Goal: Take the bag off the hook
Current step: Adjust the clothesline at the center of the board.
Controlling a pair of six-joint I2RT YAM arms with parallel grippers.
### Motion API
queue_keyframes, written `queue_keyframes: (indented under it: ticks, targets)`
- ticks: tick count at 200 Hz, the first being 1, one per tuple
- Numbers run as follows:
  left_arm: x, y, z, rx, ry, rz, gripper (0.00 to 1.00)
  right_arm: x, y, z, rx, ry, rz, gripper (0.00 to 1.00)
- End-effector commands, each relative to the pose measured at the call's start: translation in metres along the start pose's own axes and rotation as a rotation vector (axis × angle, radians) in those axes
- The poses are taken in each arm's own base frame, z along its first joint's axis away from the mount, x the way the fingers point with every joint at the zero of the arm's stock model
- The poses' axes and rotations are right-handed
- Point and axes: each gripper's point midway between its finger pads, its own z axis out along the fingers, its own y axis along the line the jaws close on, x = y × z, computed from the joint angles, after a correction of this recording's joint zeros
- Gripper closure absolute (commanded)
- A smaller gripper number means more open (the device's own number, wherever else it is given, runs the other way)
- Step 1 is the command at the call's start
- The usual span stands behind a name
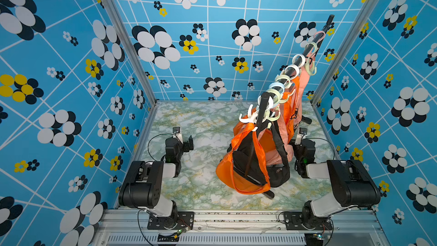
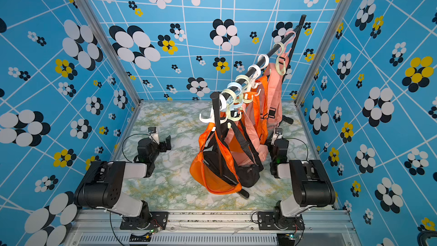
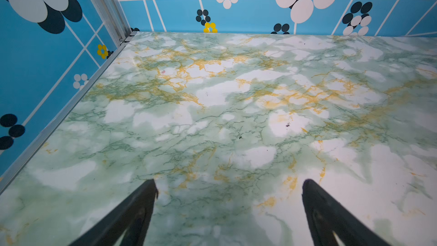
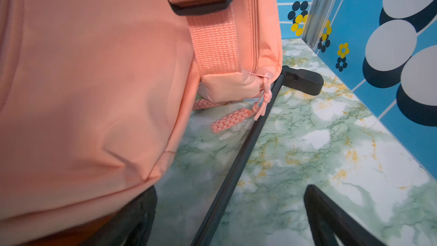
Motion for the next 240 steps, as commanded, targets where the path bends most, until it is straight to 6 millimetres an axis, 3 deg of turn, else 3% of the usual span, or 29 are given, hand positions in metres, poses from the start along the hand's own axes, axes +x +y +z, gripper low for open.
queue_keyframes:
  ticks: [1,208,240]
  targets:
    - [-0.003,0.001,0.002,-0.009,-0.011,0.015,0.01,-0.005,0.002,0.003,-0.010,-0.003,-0.010,0.01]
    - [-0.004,0.001,0.002,-0.010,-0.014,0.014,0.01,-0.005,0.002,0.003,-0.010,-0.003,-0.007,0.01]
    - [-0.015,0.006,-0.012,-0.062,-0.067,0.016,0.01,-0.006,0.001,0.003,-0.003,-0.007,-0.004,0.01]
